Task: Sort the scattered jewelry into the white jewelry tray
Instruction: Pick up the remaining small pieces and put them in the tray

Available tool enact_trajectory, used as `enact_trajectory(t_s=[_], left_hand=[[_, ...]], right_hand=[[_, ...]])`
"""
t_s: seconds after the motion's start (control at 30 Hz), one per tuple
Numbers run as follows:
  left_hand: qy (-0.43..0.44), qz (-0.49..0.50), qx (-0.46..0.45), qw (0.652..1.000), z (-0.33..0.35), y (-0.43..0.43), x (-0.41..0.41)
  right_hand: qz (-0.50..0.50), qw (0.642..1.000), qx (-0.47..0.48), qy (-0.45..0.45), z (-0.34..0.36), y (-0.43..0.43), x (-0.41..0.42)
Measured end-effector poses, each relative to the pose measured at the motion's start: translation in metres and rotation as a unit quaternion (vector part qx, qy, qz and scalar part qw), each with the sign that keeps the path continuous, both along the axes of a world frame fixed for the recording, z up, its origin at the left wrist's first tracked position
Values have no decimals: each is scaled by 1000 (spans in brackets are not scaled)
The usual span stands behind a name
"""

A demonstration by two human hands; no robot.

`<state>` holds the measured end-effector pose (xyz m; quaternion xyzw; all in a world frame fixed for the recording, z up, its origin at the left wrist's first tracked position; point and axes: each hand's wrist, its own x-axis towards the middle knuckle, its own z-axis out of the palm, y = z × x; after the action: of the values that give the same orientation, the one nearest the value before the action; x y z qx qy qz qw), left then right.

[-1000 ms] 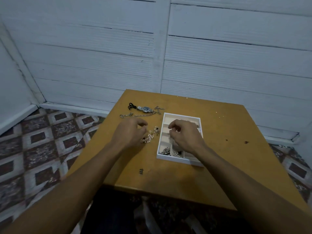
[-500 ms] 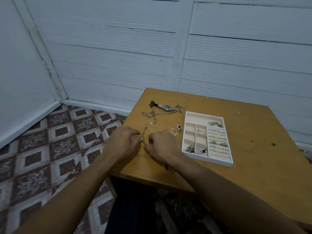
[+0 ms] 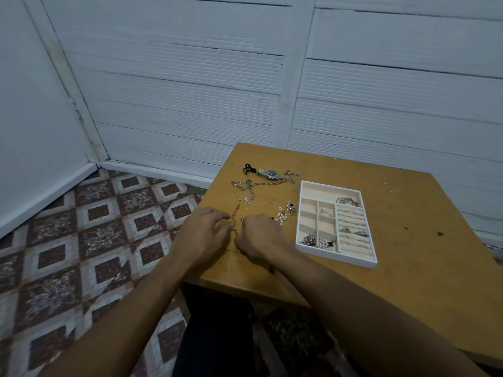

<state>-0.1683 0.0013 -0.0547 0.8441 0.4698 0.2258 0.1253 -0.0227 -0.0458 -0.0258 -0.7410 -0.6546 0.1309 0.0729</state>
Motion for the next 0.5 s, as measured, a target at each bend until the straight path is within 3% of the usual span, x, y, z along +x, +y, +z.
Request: enact_trajectory(t_s=[0.1, 0.27, 0.4, 0.5], left_hand=[[-73, 19, -18, 997, 6, -3, 5], [-242, 73, -91, 963, 17, -6, 25], [-397, 93, -213, 888, 24, 0, 43], [-456, 78, -252, 850, 35, -1, 61]], right_hand=[[29, 999, -11, -10, 5, -3, 5], [74, 992, -4, 101, 26, 0, 26], [83, 983, 34, 158, 51, 0, 46], [79, 971, 32, 222, 64, 0, 56]])
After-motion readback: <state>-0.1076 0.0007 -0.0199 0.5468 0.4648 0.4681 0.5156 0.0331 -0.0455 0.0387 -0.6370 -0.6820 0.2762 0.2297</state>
